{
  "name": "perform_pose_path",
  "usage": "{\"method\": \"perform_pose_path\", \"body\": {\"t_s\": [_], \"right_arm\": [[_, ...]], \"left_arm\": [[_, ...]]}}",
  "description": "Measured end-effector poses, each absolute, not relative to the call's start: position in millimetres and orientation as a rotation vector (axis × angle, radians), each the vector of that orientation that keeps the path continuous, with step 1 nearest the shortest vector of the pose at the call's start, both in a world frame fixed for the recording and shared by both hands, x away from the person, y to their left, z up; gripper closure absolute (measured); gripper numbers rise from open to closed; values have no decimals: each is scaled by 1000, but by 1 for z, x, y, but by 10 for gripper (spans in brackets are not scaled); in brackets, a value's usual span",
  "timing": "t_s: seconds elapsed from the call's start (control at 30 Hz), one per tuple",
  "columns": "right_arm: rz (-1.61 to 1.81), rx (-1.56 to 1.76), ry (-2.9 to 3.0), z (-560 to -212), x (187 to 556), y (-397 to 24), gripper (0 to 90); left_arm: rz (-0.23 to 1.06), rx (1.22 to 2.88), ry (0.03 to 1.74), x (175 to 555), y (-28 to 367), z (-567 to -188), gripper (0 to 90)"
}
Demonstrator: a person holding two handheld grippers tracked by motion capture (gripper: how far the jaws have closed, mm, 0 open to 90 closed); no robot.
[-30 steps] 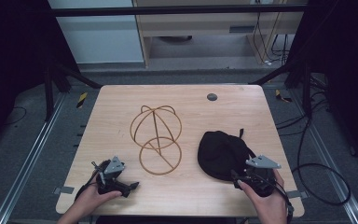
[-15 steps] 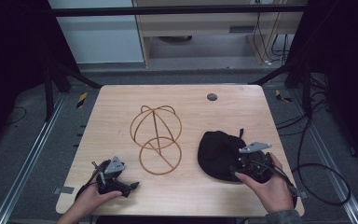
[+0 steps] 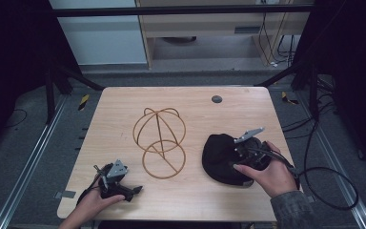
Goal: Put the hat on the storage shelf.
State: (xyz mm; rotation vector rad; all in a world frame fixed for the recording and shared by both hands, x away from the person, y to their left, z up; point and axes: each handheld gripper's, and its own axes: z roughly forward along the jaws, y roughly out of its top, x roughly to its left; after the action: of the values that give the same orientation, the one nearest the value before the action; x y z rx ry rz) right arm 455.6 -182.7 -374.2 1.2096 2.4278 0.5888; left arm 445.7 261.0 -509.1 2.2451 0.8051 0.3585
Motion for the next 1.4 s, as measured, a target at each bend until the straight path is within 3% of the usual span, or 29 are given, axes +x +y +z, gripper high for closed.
{"method": "perform_pose_path", "body": {"t_s": [0.47,0.7,1.2,1.4], "right_arm": [[534,1114,2515,-353,476,-167,180],[500,1072,2561,-347,493,-157,229],[487,1072,2603,-359,519,-156,338],[466,1100,2624,-370,527,-160,320]], "left_arm": [[359,2245,805,446,261,-509,0],[358,2240,809,446,261,-509,0],[363,2240,810,446,259,-509,0],[364,2240,810,446,258,-509,0]]}}
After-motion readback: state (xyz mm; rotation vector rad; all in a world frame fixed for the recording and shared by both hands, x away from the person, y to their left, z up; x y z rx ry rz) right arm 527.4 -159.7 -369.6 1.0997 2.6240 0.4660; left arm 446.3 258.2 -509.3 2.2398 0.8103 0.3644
